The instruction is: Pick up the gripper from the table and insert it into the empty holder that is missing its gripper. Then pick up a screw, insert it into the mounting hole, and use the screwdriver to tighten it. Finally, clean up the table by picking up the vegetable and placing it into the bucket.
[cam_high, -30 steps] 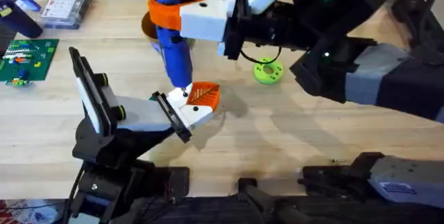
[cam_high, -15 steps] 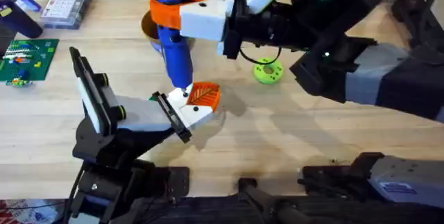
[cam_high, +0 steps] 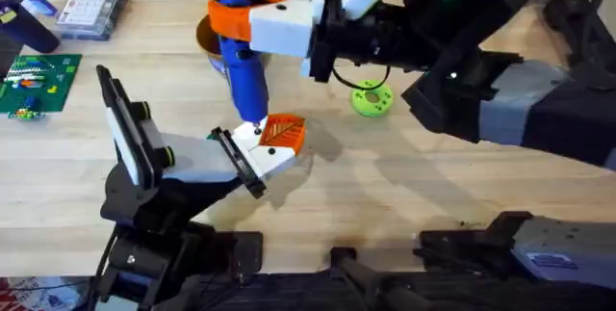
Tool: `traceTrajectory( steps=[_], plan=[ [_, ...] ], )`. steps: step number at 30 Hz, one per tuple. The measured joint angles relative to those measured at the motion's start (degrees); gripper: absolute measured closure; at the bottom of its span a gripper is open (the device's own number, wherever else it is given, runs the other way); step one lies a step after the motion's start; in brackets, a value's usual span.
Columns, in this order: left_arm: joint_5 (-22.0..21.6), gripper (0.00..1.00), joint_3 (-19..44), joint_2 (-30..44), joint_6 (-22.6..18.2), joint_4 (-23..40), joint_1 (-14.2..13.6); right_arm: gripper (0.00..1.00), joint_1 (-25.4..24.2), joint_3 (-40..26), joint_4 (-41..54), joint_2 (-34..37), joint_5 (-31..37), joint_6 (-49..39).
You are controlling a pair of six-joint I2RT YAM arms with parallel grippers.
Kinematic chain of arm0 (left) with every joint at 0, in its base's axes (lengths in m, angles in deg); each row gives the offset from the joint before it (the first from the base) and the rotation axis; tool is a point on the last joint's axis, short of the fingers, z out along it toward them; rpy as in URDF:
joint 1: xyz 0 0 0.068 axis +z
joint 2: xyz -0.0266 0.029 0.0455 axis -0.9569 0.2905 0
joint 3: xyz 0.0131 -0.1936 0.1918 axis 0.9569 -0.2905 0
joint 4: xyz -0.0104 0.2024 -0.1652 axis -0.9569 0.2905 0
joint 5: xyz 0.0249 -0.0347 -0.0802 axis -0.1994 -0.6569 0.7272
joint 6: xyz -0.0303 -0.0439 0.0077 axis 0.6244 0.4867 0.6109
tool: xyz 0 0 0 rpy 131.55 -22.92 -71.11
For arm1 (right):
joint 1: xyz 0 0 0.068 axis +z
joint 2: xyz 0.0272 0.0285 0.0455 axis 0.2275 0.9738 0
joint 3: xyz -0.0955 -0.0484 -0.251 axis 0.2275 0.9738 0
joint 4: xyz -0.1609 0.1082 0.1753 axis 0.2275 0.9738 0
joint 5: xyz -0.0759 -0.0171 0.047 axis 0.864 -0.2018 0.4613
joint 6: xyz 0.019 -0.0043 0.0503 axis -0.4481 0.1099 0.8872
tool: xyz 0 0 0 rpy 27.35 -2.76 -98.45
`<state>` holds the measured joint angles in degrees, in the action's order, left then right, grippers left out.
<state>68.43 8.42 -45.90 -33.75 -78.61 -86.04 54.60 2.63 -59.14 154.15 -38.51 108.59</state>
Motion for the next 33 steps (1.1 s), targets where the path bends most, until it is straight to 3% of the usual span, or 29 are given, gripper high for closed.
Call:
traceTrajectory(
  steps=[26, 33],
  plan=[
    [0.0, 0.982, 0.0, 0.0, 0.0, 0.0, 0.0, 0.958, 0.0, 0.3, -3.1, 0.4, -0.1, 0.0],
    [0.0, 0.982, 0.0, 0.0, 0.0, 0.0, 0.0, 0.959, -1.6, 0.5, -18.6, 0.8, -0.5, 0.2]
  ],
)
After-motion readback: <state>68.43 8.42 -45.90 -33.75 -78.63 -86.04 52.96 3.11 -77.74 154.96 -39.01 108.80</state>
